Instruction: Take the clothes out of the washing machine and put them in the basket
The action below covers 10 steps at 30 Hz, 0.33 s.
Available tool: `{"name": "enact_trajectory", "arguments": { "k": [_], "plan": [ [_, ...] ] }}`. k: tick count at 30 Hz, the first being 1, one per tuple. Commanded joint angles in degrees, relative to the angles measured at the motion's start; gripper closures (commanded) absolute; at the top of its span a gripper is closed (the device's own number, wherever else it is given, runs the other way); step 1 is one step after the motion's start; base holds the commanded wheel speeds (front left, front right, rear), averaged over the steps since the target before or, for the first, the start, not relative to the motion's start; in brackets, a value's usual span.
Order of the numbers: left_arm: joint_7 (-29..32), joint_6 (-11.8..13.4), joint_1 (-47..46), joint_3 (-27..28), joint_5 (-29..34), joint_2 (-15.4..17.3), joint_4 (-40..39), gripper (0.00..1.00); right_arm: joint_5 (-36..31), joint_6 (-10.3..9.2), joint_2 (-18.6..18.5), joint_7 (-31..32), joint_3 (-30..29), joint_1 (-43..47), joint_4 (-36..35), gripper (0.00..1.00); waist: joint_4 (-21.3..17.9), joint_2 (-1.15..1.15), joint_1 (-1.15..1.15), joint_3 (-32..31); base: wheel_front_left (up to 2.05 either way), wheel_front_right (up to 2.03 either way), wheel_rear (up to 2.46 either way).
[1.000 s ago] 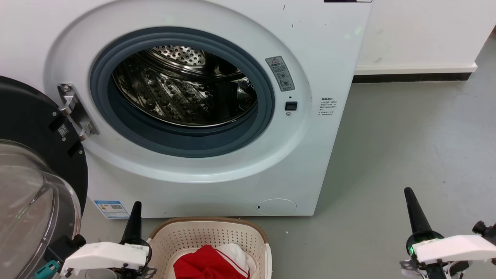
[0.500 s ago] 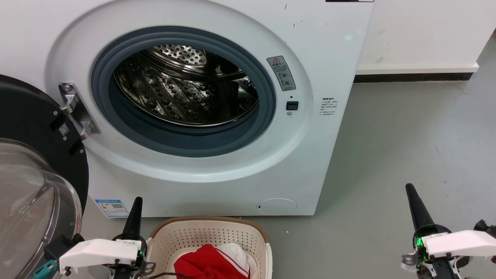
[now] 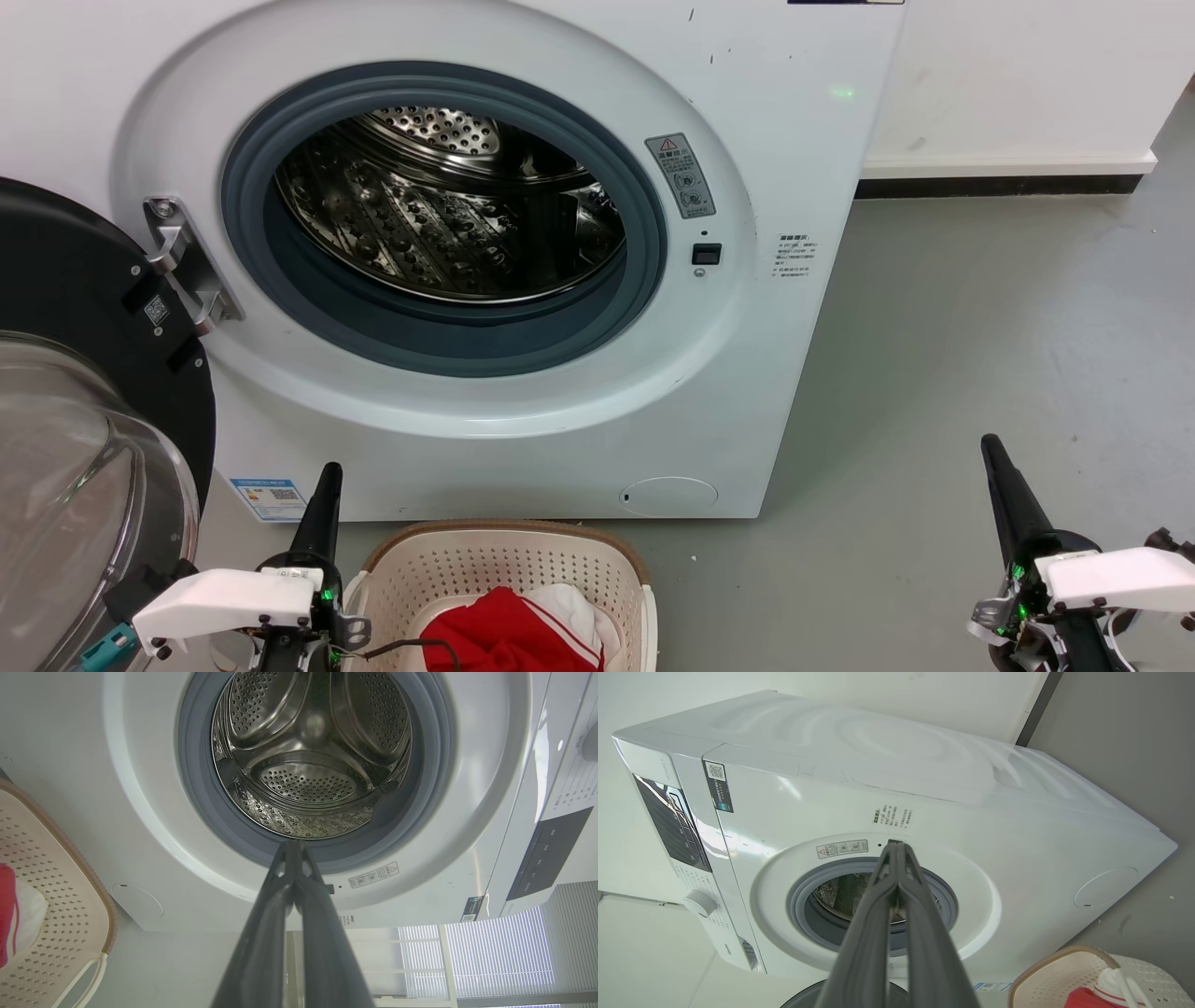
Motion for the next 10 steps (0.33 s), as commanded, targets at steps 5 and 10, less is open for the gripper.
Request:
{"name": "enact_trajectory", "arguments": {
  "k": [5, 10],
  "plan": [
    [0.8, -0.6, -1.5, 0.3, -2.9, 0.0, 0.2, 1.0, 3.0, -0.01, 0.0, 0.7, -0.4, -1.7, 0.4, 1.0, 0.1, 0.0, 0.0, 0.0, 0.0, 0.0, 0.0],
    [1.3, -0.8, -1.6, 0.6, -5.2, 0.0, 0.5, 1.0, 5.3, -0.01, 0.1, 1.4, -0.7, -1.8, 0.8, 1.0, 0.1, 0.0, 0.0, 0.1, 0.0, 0.0, 0.0]
  ]
}}
